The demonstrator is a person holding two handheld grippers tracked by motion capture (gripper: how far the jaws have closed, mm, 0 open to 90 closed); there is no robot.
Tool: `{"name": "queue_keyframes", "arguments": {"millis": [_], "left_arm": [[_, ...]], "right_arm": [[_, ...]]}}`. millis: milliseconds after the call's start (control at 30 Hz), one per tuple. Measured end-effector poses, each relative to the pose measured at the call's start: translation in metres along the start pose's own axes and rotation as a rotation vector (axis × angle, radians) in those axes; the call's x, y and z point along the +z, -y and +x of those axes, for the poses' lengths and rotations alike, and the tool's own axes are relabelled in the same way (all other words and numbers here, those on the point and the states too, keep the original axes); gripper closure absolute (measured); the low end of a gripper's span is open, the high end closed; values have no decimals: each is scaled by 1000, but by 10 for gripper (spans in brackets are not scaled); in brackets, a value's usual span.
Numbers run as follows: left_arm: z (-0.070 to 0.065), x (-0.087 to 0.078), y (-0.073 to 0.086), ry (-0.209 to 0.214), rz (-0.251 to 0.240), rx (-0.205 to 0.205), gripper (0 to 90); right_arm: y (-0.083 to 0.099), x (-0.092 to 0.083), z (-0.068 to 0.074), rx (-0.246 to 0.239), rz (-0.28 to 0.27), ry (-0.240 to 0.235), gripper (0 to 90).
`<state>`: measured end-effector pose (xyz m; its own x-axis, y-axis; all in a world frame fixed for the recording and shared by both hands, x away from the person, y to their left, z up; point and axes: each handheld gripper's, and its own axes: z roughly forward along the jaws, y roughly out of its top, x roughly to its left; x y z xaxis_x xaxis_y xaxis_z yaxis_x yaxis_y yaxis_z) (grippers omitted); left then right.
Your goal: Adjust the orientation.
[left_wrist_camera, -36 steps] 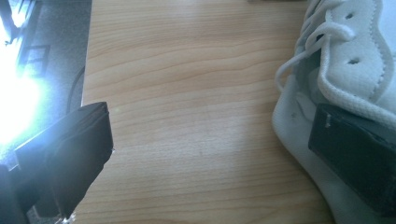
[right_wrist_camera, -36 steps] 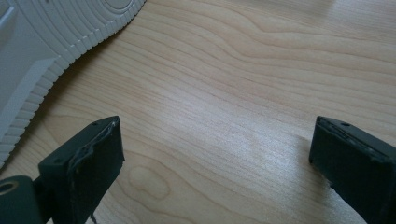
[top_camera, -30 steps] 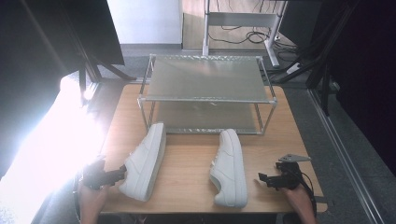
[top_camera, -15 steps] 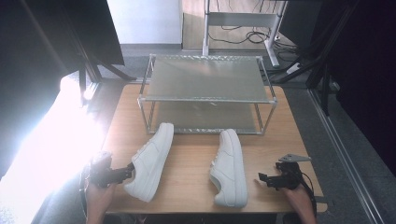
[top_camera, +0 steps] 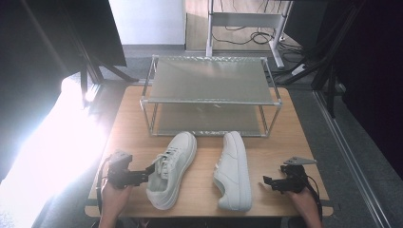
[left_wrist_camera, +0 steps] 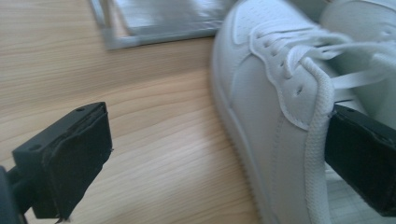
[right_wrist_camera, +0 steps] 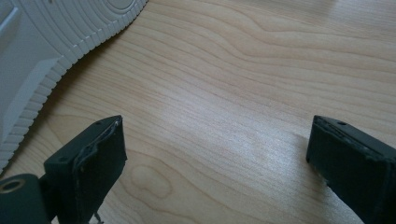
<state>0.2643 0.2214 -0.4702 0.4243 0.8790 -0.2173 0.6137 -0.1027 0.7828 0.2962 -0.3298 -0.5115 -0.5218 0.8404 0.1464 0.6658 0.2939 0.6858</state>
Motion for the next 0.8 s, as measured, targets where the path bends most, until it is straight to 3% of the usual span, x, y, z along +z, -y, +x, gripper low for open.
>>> {"name": "queue_keyframes", "arguments": {"millis": [133,500,633,800], "left_arm": [[-13,10,-3,35,11,36,0],[-22,6,-7,-9,1,114,0],[-21,-5,-10,16,-71,85,0],[-8,-19,-8,-46,-114,63,0]], "right_arm": [[0,0,0,4,1,-3,52],[-1,-2,1,-9,-20,11,50],[-2,-4,1,-7,-31,16,46],[-2,-4,1,-7,-38,21,37]]}}
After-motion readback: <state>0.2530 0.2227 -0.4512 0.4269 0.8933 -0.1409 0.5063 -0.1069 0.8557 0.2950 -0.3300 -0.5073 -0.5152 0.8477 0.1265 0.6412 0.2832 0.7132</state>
